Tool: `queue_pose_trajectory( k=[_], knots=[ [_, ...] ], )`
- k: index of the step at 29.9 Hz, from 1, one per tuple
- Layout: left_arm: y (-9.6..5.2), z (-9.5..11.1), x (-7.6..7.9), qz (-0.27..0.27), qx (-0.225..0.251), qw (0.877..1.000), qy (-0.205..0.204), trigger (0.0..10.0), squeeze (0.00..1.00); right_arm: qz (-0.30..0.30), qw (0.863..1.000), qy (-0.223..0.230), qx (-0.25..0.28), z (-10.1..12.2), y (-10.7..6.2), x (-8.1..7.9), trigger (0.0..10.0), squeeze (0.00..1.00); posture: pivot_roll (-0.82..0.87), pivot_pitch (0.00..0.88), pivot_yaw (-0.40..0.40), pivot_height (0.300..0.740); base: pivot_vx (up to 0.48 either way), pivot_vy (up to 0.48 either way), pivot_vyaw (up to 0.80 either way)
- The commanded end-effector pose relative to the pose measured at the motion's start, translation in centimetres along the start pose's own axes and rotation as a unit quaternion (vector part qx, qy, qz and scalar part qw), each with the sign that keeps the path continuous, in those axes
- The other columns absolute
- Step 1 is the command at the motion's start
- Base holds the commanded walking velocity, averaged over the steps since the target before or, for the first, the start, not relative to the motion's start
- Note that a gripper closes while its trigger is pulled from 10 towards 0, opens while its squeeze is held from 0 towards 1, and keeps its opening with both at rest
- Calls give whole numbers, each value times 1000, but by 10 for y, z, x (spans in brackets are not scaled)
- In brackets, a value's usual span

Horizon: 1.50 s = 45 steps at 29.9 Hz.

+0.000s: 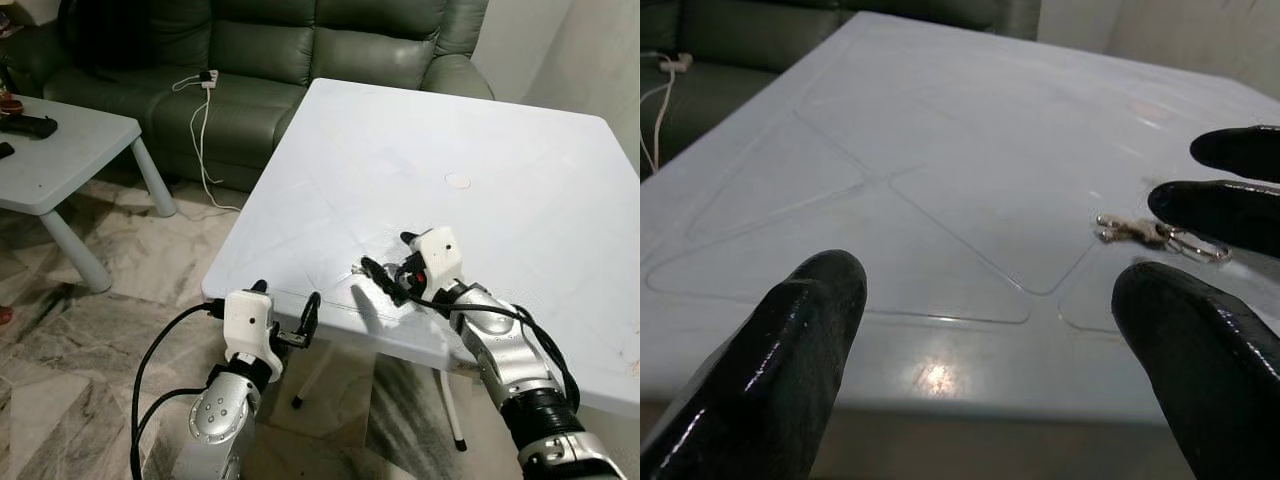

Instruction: Hang keys on a hook

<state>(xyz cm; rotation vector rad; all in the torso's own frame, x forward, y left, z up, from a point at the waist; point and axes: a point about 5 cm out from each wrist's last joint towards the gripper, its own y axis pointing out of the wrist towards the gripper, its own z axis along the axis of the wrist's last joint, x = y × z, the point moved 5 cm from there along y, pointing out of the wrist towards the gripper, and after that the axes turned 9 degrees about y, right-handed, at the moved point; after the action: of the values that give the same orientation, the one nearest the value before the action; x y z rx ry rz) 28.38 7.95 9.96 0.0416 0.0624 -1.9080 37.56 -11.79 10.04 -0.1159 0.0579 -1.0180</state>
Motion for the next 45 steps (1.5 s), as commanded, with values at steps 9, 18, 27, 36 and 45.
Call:
queue_pose_trajectory(
  k=[9, 18, 27, 36, 45],
  knots=[
    [-2, 4, 3, -4, -1, 1000, -4, 10000, 0, 25, 1000, -18, 5, 5, -1, 3, 863, 0, 48, 140, -68, 740, 0, 0, 0],
    [-3, 5, 2, 0, -4, 1000, -8, 10000, 0, 44, 999, -33, 4, 7, -4, 7, 0, 0, 50, 139, -70, 740, 0, 0, 0],
    [-2, 6, 2, 0, -4, 1000, -11, 10000, 0, 74, 996, -40, -4, 5, -6, 5, 10000, 0, 51, 129, -69, 740, 0, 0, 0],
    [-1, 7, 1, 3, -4, 1000, -12, 10000, 0, 102, 994, -30, 7, 7, -4, -8, 10000, 0, 54, 130, -71, 740, 0, 0, 0],
    [-1, 8, 0, 7, -4, 1000, -15, 10000, 0, 96, 995, -40, -1, 5, -2, -10, 10000, 0, 54, 138, -74, 740, 0, 0, 0]
  ],
)
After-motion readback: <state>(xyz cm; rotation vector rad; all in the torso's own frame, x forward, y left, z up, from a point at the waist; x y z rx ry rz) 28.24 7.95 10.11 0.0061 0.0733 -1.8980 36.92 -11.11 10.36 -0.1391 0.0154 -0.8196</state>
